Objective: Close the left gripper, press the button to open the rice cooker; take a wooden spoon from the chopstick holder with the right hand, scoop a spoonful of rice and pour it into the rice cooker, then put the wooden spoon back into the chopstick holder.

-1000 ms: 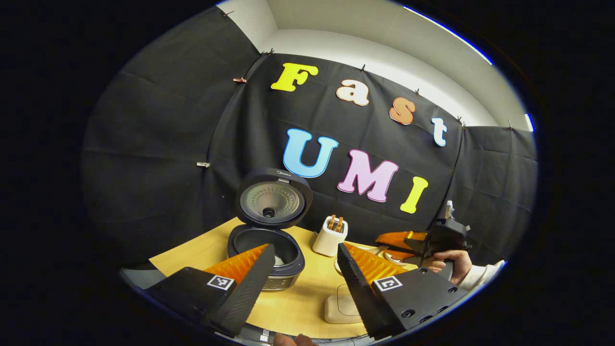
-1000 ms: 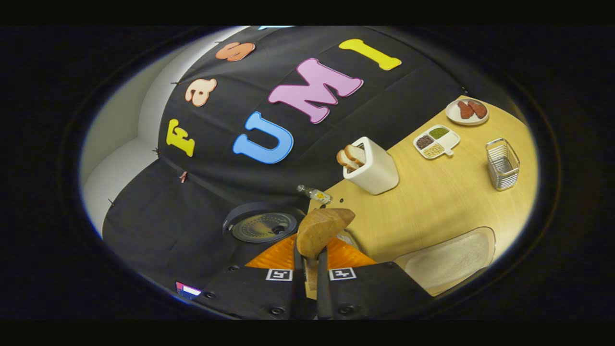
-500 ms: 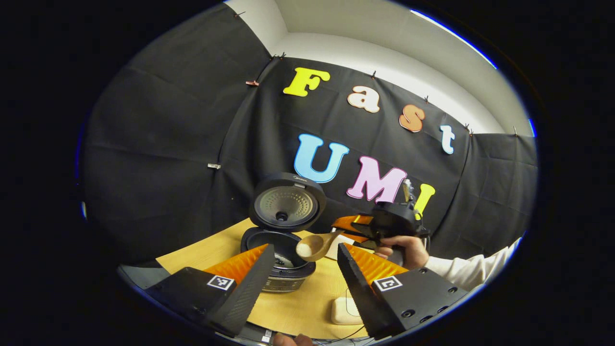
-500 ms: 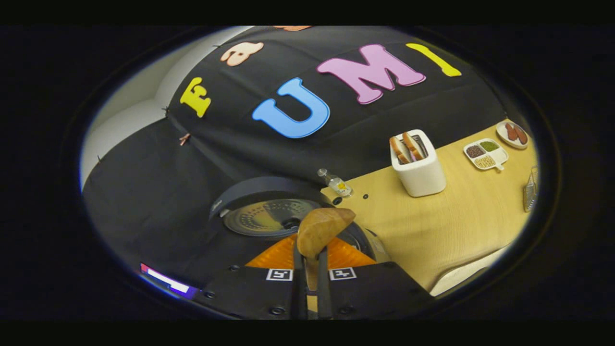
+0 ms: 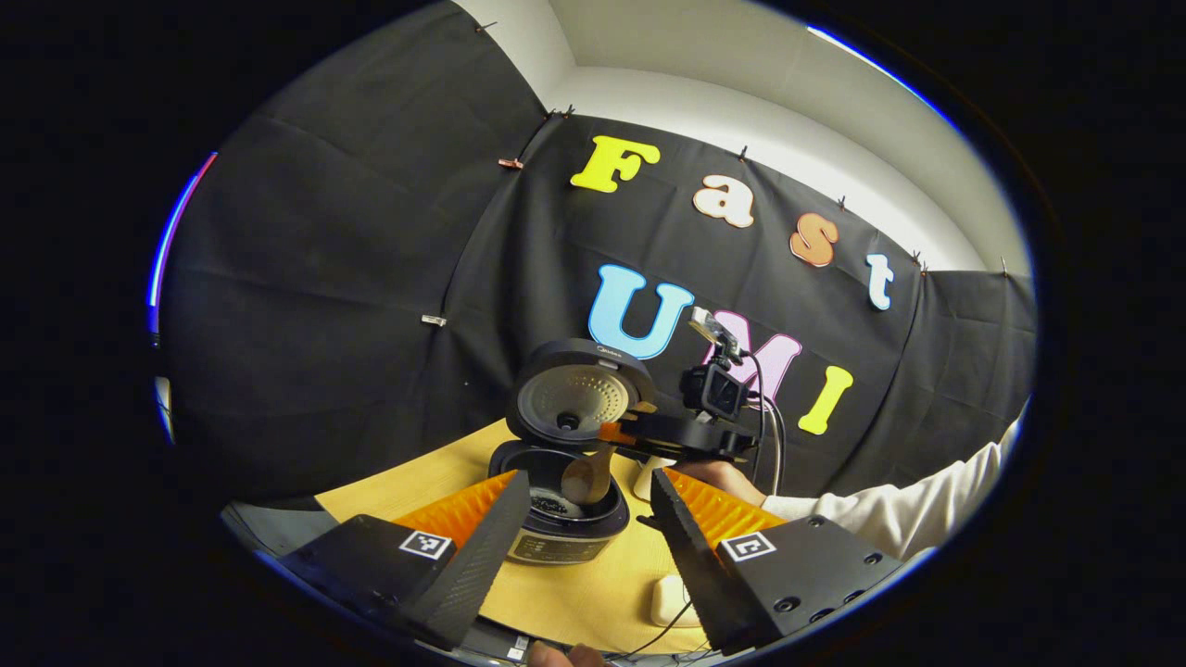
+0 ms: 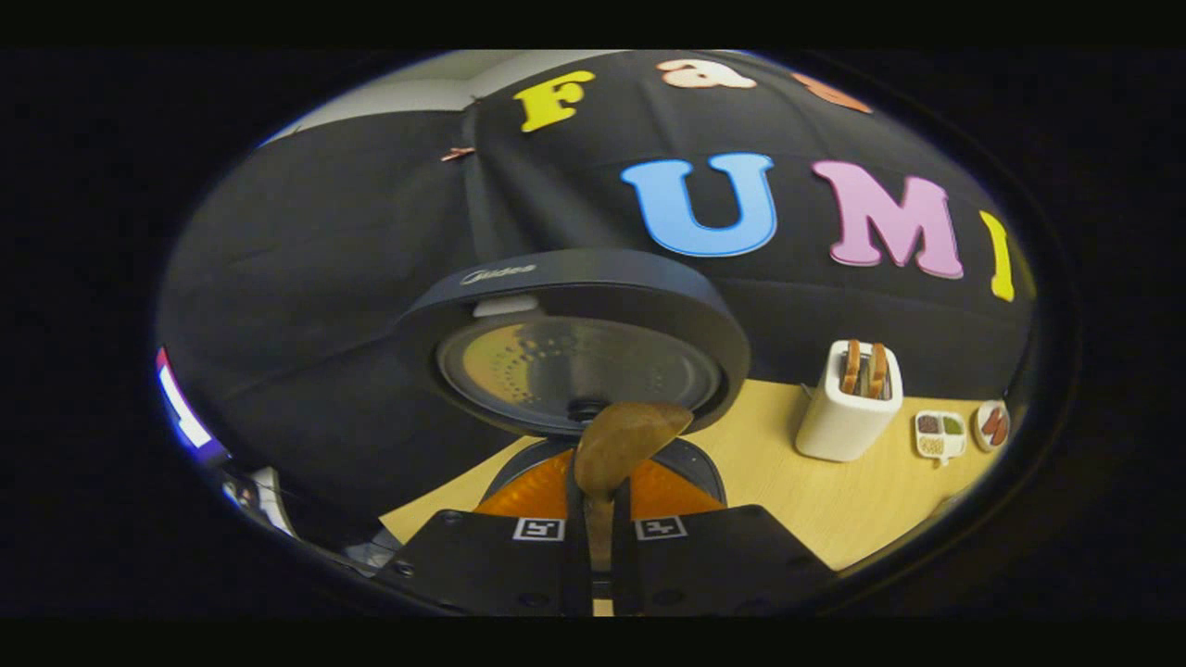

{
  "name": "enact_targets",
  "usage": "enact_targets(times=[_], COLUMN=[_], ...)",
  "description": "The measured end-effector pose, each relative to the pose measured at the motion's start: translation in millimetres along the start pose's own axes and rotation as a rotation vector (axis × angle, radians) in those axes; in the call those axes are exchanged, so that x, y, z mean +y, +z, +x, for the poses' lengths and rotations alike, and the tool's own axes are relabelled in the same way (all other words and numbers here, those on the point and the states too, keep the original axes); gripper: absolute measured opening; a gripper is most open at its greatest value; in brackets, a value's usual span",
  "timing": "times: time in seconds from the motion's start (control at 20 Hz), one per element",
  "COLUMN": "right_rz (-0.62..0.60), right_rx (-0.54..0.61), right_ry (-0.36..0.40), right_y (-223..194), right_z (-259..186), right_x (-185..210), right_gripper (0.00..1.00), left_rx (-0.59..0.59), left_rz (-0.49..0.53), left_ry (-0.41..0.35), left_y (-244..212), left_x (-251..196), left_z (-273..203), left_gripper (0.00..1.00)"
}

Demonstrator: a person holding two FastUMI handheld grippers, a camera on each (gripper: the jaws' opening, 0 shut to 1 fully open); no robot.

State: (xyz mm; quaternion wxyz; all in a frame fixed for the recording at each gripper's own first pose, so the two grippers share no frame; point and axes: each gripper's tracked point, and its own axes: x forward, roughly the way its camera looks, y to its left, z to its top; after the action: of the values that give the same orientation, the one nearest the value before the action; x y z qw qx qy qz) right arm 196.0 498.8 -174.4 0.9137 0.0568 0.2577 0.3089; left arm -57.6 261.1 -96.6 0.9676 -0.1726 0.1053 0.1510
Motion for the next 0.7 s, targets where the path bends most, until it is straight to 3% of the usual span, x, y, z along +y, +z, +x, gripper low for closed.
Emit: enact_targets(times=[0.15,0.2,0.45,0.5,0.6,0.7], right_rz=[-0.191,-0.237,-0.430,-0.463,-0.544,-0.594], right_rx=[-0.006,-0.007,-0.055,-0.064,-0.107,-0.130], right_ry=[0.017,0.025,0.029,0.025,-0.002,0.002], right_y=[-6,-10,-10,-11,-6,-5], right_z=[1,2,-5,-6,-15,-22], right_x=[15,21,34,35,33,37], right_gripper=[0.13,0.08,0.07,0.17,0.08,0.13], left_rx=[-0.004,-0.008,-0.010,-0.010,-0.011,-0.012], left_rz=[0.000,0.001,-0.002,-0.002,-0.001,0.002], left_ry=[0.002,0.004,0.008,0.009,0.010,0.009], left_y=[2,2,3,3,3,3], left_x=[3,4,7,8,7,6], left_z=[1,1,-1,-1,0,0], left_gripper=[0.90,0.90,0.90,0.90,0.90,0.90])
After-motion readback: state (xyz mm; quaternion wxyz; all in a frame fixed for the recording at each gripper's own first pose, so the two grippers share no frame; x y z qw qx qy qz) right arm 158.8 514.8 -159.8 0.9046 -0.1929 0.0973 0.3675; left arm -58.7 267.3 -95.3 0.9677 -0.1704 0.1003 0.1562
